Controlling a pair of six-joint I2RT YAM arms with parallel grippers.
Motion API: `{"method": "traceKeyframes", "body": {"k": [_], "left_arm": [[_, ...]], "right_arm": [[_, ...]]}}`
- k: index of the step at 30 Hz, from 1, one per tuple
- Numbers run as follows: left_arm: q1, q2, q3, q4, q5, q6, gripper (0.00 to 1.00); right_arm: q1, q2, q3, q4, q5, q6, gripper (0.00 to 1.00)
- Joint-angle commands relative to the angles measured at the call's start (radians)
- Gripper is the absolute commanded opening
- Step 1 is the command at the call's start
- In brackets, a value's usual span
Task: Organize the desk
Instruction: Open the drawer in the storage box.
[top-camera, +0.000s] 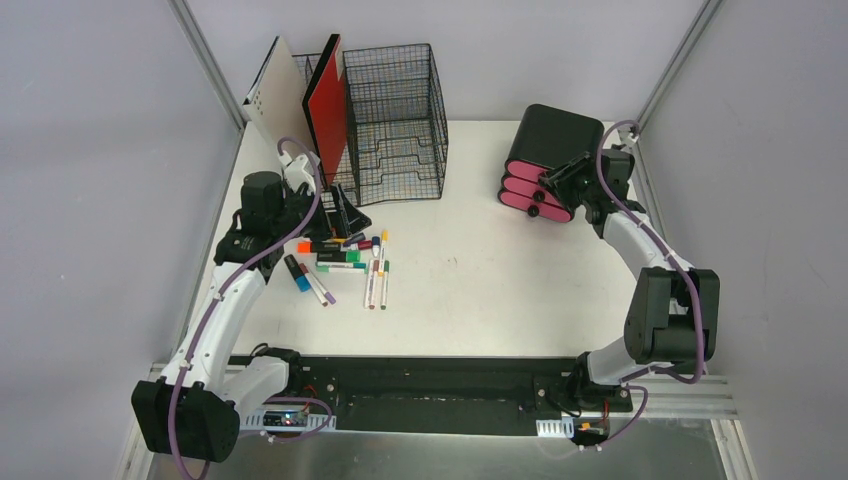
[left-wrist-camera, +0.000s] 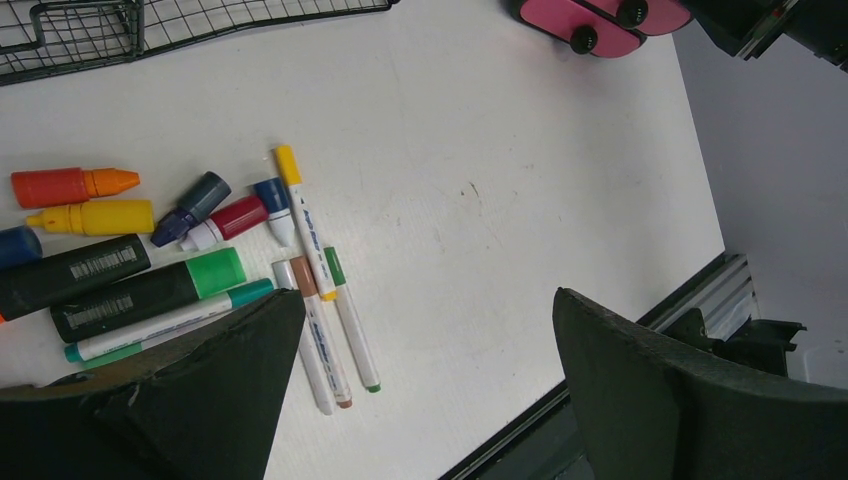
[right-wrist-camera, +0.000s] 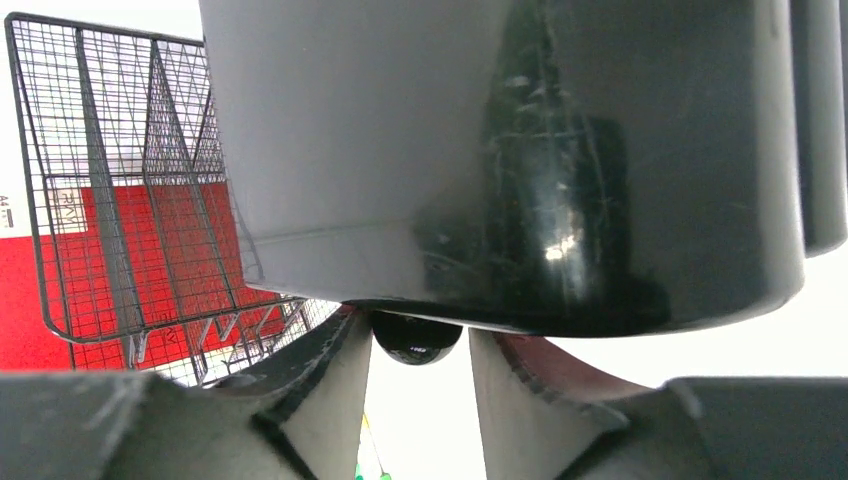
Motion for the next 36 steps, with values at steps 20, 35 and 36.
{"method": "traceKeyframes", "body": {"k": [20,35,36], "left_arm": [[0.018,-0.019,0.010,0.019,0.013,0.008,0.99],[0.020,-0.005,0.006,0.029,0.031,0.001,0.99],[0.021,-0.004,0.006,0.029,0.033,0.000,0.99]], "right_arm": [[-0.002,-0.231,-0.143,-0.075,-0.132,-0.032,0.15],[-0.002,-0.306,-0.169,-0.149,-0.254,-0.141,0.50],[-0.002,-0.314,-0.169,-0.148,-0.261,-0.151,0.55]]}}
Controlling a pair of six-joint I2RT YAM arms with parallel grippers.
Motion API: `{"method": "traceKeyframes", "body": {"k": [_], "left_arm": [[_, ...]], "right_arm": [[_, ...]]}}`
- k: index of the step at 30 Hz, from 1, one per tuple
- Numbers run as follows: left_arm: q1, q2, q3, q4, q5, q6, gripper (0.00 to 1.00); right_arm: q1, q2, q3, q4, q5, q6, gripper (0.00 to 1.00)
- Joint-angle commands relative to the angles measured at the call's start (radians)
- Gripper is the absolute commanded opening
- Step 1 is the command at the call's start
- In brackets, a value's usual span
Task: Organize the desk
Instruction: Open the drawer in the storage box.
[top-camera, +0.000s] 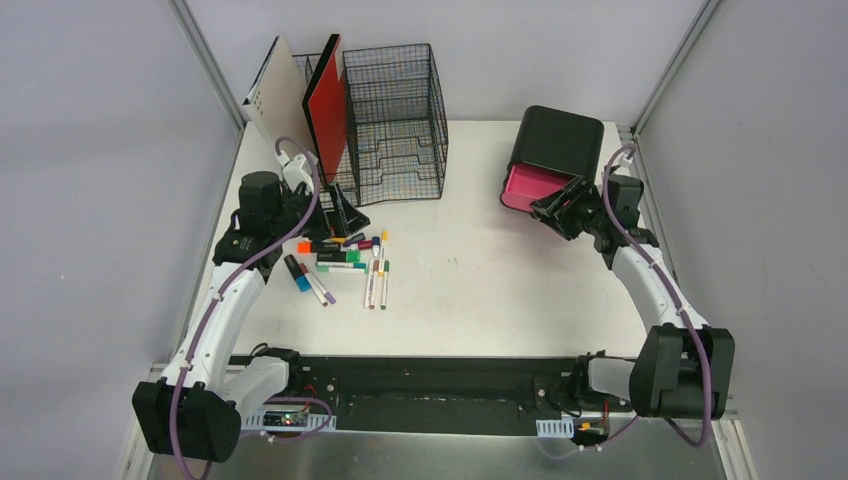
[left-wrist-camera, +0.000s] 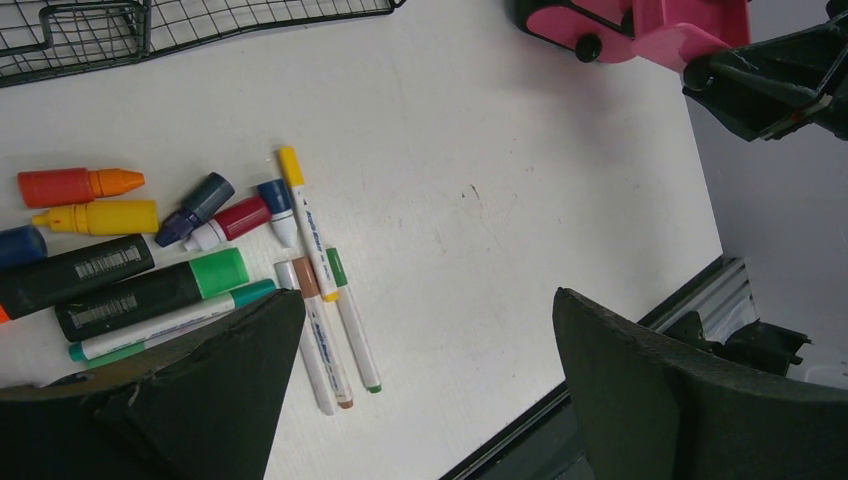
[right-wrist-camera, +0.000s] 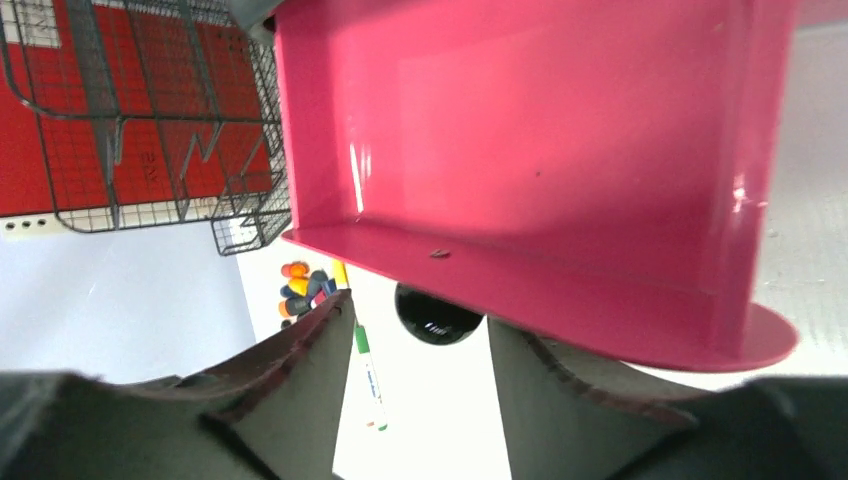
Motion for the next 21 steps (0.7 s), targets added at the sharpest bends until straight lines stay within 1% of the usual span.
{"method": "traceKeyframes", "body": {"k": [1,4,8,13,17,19,21], "left_arm": [[0.008,-0.002,0.005,0.028,0.023,0.000,0.99],[0.008,-0.002,0.004,0.033,0.028,-0.001,0.99],[0.008,0.002,0.001,0.039,0.036,-0.004,0.99],[0.008,0.007,-0.003,0.054,0.057,-0.009,0.99],[0.007,0.006,-0.013,0.081,0.076,-0.016,0.99],[0.008,0.007,-0.017,0.091,0.086,-0.019,0.99],[0.009,0.012,-0.021,0.100,0.096,-0.023,0.99]], "right_arm": [[0.005,-0.058,0.001,0.017,-0.075,-0.061,0.57],[0.005,-0.089,-0.007,0.033,-0.092,-0.094,0.67],[0.001,-0.127,-0.015,0.049,-0.121,-0.139,0.74],[-0.016,-0.171,-0.039,0.075,-0.164,-0.192,0.79],[-0.047,-0.200,-0.065,0.087,-0.219,-0.243,0.80],[-0.064,-0.213,-0.069,0.095,-0.261,-0.276,0.80],[-0.085,-0.226,-0.061,0.095,-0.335,-0.325,0.81]]}}
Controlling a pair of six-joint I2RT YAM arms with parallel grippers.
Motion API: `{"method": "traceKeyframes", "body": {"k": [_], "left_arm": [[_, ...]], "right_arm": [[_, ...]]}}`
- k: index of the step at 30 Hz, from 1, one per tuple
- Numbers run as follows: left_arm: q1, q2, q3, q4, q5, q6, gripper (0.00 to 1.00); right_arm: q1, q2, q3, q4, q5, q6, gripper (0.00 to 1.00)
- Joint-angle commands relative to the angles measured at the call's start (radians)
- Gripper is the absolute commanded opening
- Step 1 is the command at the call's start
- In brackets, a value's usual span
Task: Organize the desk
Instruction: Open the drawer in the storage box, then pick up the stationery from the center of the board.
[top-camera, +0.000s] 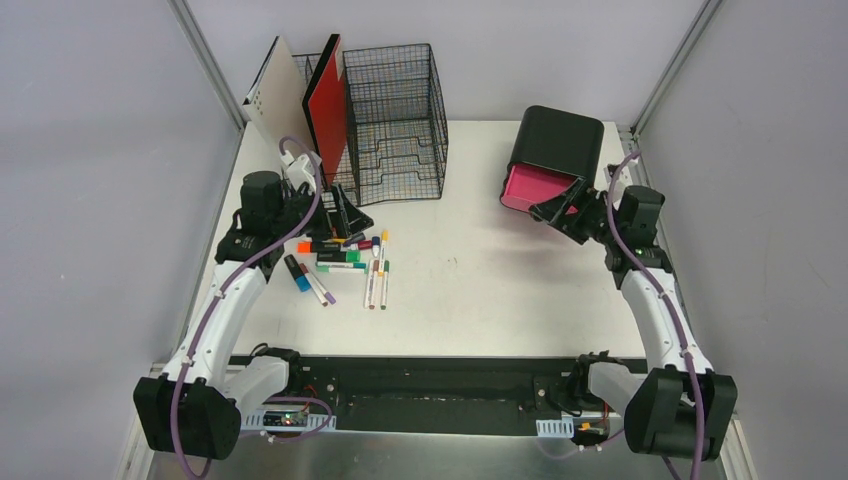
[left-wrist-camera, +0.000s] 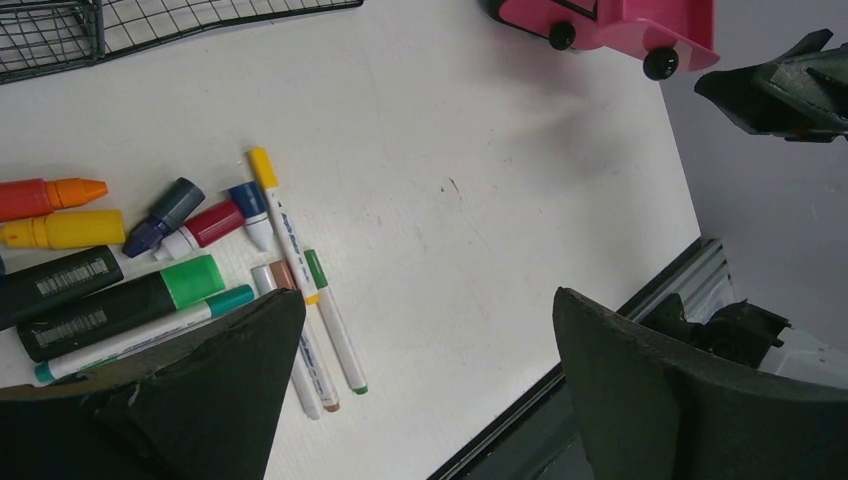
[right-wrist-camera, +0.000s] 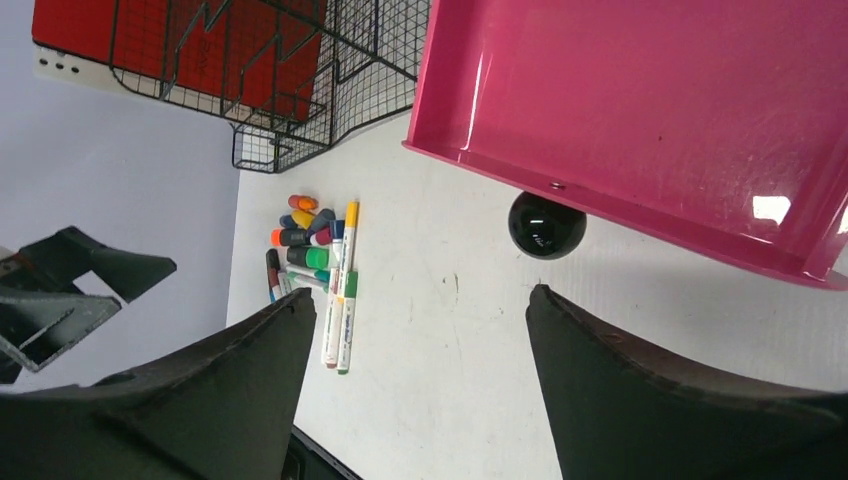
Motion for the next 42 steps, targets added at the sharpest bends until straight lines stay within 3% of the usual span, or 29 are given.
{"method": "traceKeyframes", "body": {"k": [1,4,7,13,23,27,34,42], "left_arm": [[0.009,0.005,-0.012,0.077,0.046,-0.016,0.99],[0.009,0.019,-0.015,0.089,0.058,-0.020,0.99],[0.016,0.036,-0.029,0.139,0.119,-0.050,0.99],[0.045,0.047,-0.079,0.266,0.149,-0.160,0.99],[0.039,0.089,-0.047,0.156,0.040,-0.128,0.99],[-0.039,0.087,-0.045,0.093,-0.038,-0.123,0.99],[-0.264,0.082,-0.023,-0.027,-0.312,-0.084,0.99],[-0.472,0.195,0.030,-0.068,-0.543,-0.050,0.99]], "right_arm": [[-0.046,-0.054,0.010,0.058,-0.203,-0.156,0.82],[-0.068,-0.085,0.027,0.008,-0.375,-0.318,0.82],[-0.083,-0.112,0.082,-0.176,-0.477,-0.501,0.82],[-0.089,-0.142,0.143,-0.350,-0.493,-0.712,0.82],[-0.089,-0.180,0.172,-0.440,-0.434,-0.815,0.82],[-0.089,-0.188,0.174,-0.444,-0.437,-0.820,0.82],[-0.089,-0.194,0.172,-0.447,-0.442,-0.823,0.82],[-0.089,-0.198,0.167,-0.441,-0.442,-0.824,0.83]]}}
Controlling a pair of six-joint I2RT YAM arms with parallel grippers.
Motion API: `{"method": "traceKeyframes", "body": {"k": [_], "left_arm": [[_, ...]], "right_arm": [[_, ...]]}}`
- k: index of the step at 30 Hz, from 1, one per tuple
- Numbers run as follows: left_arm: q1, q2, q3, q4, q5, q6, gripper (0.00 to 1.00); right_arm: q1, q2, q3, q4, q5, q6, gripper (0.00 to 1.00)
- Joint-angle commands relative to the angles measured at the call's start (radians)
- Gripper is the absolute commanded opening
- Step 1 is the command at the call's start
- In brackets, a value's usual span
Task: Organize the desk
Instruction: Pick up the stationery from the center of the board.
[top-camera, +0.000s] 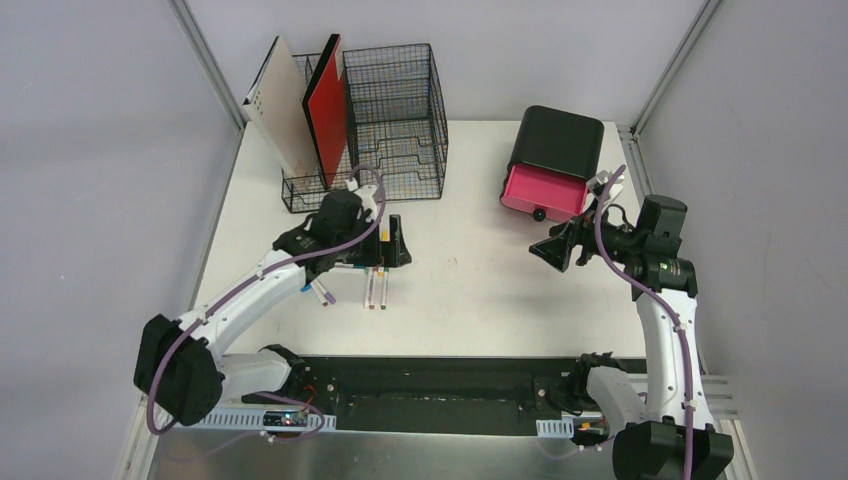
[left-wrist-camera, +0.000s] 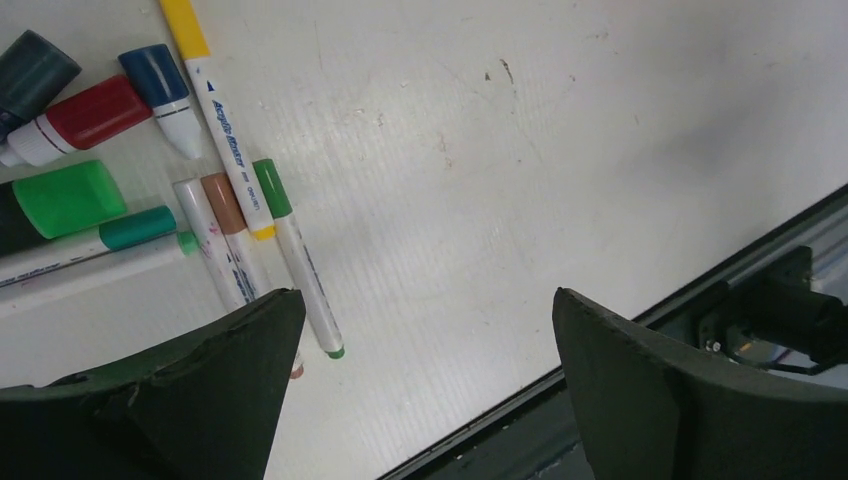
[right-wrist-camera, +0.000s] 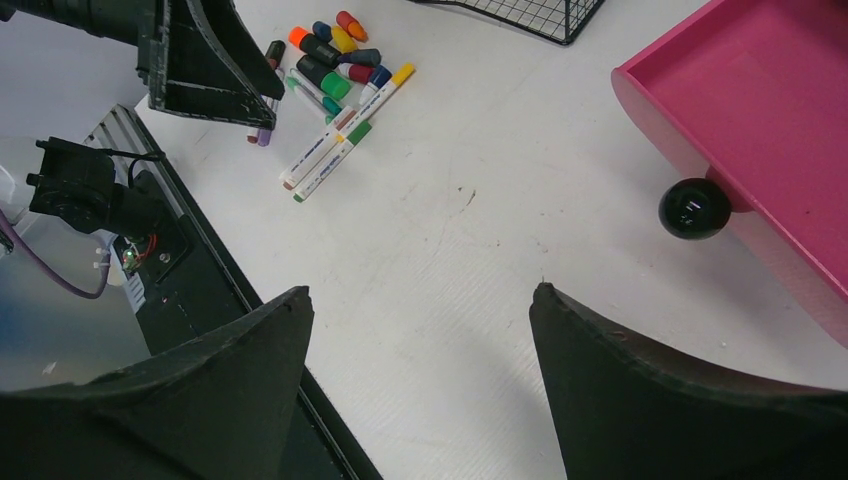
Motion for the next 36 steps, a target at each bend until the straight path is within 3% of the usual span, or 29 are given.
{"method": "traceKeyframes", "body": {"k": [1,7,10,17,22,28,36], "left_arm": [[-0.074,0.062,0.078,-0.026,-0.201,0.046,0.99],[-0.140,0.128,0.110,-0.042,-0.292,0.045,0.97],[-0.191,0.172,0.110,-0.041,-0.358,0.021,0.90],[-0.311,0.276,0.128,-0.056,-0.535,-0.043,0.83],[-0.327,0.346,0.141,-0.080,-0.582,-0.068,0.73],[-0.329,0.373,0.118,-0.093,-0.659,-0.099,0.70],[-0.329,0.423,0.112,-0.093,-0.657,-0.127,0.57]], "right_arm": [[-0.006,-0.021,0.044,0.019,-0.010,-0.026,0.83],[-0.007,-0.025,0.043,0.020,-0.012,-0.026,0.83],[-0.007,-0.026,0.042,0.021,-0.013,-0.026,0.83],[-0.007,-0.027,0.038,0.024,-0.012,-0.026,0.84],[-0.008,-0.031,0.036,0.027,-0.007,-0.026,0.84],[-0.008,-0.032,0.035,0.029,-0.010,-0.026,0.85],[-0.008,-0.032,0.033,0.031,-0.007,-0.026,0.85]]}}
